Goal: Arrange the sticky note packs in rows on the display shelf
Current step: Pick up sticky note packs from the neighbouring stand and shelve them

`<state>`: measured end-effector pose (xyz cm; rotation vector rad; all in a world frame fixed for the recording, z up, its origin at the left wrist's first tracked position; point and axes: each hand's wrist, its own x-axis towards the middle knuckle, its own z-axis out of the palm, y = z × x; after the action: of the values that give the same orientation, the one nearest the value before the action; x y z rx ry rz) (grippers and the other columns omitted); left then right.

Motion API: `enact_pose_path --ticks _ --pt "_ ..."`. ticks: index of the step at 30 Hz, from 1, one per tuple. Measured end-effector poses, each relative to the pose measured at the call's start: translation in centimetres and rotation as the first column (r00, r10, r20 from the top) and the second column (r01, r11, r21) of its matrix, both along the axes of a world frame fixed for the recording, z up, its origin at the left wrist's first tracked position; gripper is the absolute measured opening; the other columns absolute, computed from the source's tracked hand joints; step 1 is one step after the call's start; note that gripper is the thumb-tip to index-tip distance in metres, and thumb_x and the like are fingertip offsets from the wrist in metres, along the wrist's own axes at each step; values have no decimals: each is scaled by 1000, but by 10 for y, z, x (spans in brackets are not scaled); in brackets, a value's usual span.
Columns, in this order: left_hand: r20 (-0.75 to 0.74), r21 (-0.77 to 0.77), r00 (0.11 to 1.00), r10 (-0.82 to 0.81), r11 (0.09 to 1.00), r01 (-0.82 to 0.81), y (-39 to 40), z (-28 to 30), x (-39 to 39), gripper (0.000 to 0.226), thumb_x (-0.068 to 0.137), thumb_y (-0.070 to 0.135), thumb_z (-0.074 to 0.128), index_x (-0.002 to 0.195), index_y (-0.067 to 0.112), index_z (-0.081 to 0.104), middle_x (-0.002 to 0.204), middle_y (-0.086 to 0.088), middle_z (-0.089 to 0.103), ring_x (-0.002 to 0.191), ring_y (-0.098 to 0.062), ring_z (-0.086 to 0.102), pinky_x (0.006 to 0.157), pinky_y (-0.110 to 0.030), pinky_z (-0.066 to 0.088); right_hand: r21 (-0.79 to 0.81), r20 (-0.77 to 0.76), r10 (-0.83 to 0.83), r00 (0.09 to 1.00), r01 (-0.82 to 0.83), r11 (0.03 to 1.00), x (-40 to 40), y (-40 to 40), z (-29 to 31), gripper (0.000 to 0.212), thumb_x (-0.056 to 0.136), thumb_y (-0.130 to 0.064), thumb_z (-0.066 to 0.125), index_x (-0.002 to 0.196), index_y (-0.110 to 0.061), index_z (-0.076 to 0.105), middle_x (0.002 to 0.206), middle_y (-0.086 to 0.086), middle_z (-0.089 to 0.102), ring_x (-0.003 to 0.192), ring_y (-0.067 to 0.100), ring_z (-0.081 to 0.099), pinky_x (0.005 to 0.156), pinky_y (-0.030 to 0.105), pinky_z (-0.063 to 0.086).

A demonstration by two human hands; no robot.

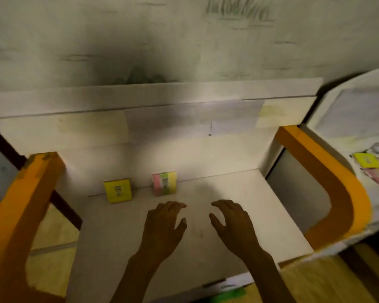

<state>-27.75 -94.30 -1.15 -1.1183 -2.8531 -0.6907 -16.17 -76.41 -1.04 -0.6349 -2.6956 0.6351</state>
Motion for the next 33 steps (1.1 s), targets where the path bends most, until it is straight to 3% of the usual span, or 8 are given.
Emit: enact_pose_path --ticks 6,11,16,20,29,33 --pt "32 68 991 -131 989 128 44 14 60 38 91 42 54 128 38 54 130 16 57 118 -10 53 95 -30 38 -100 35 -116 993 119 988 85 14 17 38 94 -45 55 130 -33 56 132 -15 56 118 7 54 93 16 41" --pt "56 118 963 -265 959 257 93 35 130 37 93 43 54 130 39 53 130 21 55 119 -2 49 95 -22 33 -191 18 -149 989 150 970 161 46 24 36 93 -44 58 127 -33 58 130 -16 58 110 5 59 92 19 49" --pt "121 179 955 -270 953 246 150 48 213 40 90 49 50 120 28 66 114 12 65 101 2 52 90 -28 51 -198 -8 -167 986 162 967 244 97 29 28 93 -40 59 120 -33 62 121 -15 61 100 4 59 78 17 48" --pt "208 169 914 -348 933 316 205 59 285 30 95 34 57 126 34 59 125 11 60 110 -7 55 99 -35 49 -178 4 -180 984 177 968 314 146 24 27 94 -44 55 119 -37 60 121 -17 61 106 4 57 85 23 50" --pt "173 105 914 -367 930 353 330 66 389 37 94 37 58 131 38 53 134 13 55 121 -7 52 97 -21 43 -209 -29 -276 961 264 942 435 264 28 31 93 -43 58 124 -40 57 126 -22 57 109 1 57 86 26 53" --pt "131 89 915 -381 924 371 390 67 398 39 92 39 60 130 36 53 129 15 58 119 -8 54 101 -28 47 -273 -86 -359 929 325 906 458 320 23 42 93 -41 59 133 -45 47 133 -21 51 116 4 53 91 33 54"
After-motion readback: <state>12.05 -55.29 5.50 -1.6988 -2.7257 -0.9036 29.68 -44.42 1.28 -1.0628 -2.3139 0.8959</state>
